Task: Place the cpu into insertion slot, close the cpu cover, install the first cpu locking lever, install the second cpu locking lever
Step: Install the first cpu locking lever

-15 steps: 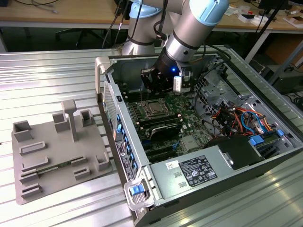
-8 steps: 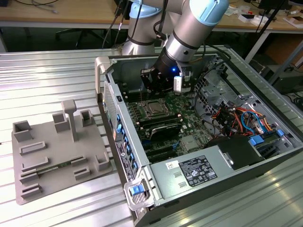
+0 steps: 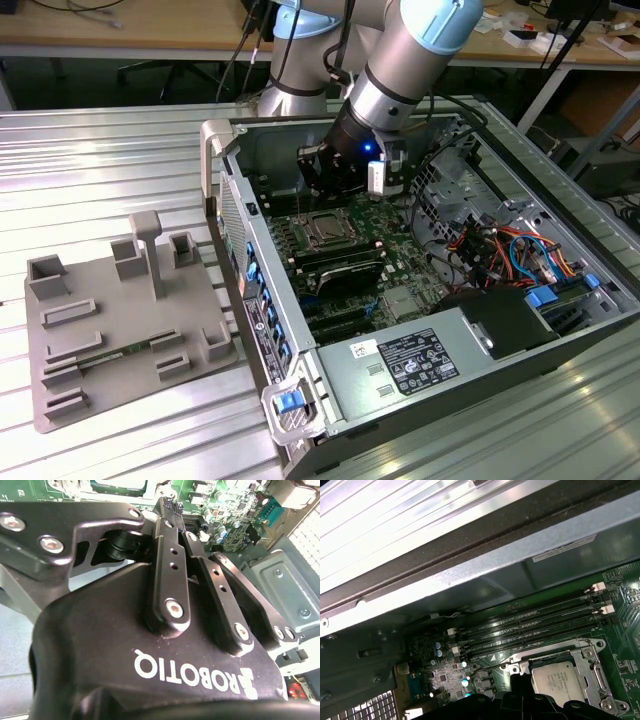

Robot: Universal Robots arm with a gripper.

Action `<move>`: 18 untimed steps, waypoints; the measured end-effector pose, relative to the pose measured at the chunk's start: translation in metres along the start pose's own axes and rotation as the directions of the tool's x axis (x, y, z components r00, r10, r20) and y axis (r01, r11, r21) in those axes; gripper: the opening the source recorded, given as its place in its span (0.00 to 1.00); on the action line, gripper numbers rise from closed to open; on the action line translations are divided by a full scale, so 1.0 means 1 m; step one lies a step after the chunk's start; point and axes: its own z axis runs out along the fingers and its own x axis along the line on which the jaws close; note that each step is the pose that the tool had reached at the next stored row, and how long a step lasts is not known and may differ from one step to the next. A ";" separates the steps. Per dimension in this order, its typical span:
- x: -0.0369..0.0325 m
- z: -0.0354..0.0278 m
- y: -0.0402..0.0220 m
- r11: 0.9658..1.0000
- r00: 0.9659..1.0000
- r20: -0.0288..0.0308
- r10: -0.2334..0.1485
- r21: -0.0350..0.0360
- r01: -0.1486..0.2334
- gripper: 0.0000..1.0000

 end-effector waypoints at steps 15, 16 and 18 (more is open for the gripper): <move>0.0000 0.0000 0.0000 0.999 0.999 -0.002 -0.035 0.007 0.035 0.11; 0.0000 0.0000 0.0000 0.999 0.999 -0.002 -0.036 0.007 0.036 0.11; 0.0000 0.0000 0.0000 0.999 0.999 -0.003 -0.040 0.008 0.040 0.11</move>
